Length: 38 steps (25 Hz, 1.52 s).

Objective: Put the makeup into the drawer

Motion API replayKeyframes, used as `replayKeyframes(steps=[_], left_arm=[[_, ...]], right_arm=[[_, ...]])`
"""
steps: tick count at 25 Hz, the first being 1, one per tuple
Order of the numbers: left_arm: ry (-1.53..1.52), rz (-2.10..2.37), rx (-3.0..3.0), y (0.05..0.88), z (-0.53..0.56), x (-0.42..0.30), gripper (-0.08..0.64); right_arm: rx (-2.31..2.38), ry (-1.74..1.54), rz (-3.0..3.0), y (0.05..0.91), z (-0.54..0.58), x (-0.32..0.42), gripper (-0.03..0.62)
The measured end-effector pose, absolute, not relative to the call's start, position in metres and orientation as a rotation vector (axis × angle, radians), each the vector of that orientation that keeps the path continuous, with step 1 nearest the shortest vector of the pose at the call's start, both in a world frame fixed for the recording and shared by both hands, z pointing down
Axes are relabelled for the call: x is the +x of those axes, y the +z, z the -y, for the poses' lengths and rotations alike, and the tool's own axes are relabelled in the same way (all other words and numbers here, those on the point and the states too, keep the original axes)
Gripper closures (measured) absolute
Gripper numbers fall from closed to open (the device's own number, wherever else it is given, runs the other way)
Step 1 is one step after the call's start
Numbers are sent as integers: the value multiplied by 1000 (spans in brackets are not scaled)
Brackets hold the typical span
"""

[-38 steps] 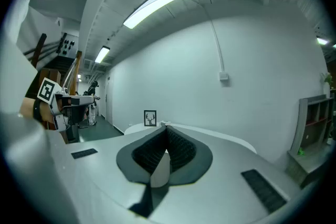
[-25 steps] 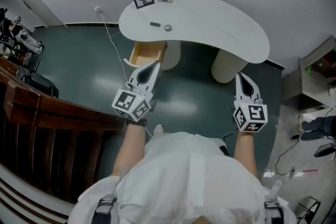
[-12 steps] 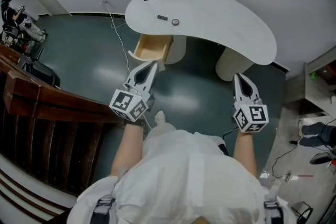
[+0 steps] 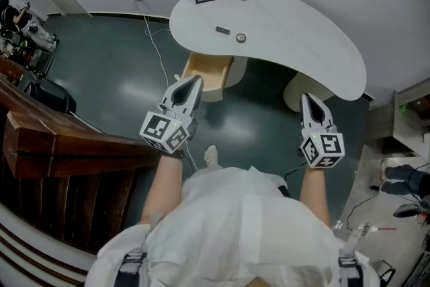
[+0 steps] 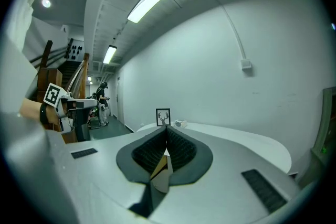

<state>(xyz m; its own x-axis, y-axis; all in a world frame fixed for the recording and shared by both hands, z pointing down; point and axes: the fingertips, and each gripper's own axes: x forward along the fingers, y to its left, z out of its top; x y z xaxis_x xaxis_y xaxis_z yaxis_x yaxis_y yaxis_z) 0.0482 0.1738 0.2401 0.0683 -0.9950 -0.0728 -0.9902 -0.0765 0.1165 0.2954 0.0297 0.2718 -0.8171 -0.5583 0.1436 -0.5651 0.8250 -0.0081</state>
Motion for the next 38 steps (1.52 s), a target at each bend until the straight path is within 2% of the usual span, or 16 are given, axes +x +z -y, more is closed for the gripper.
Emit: replayKeyframes(steps=[12, 22, 38], left_arm=[[-124, 2008, 2346, 255, -129, -77, 541], [-59, 1900, 2375, 288, -69, -113, 541], [279, 1720, 2437, 332, 62, -158, 541]], right_arm=[[987, 118, 2816, 286, -2, 177, 583], [975, 156, 2779, 307, 44, 124, 583], [831, 239, 2763, 346, 160, 47, 583]])
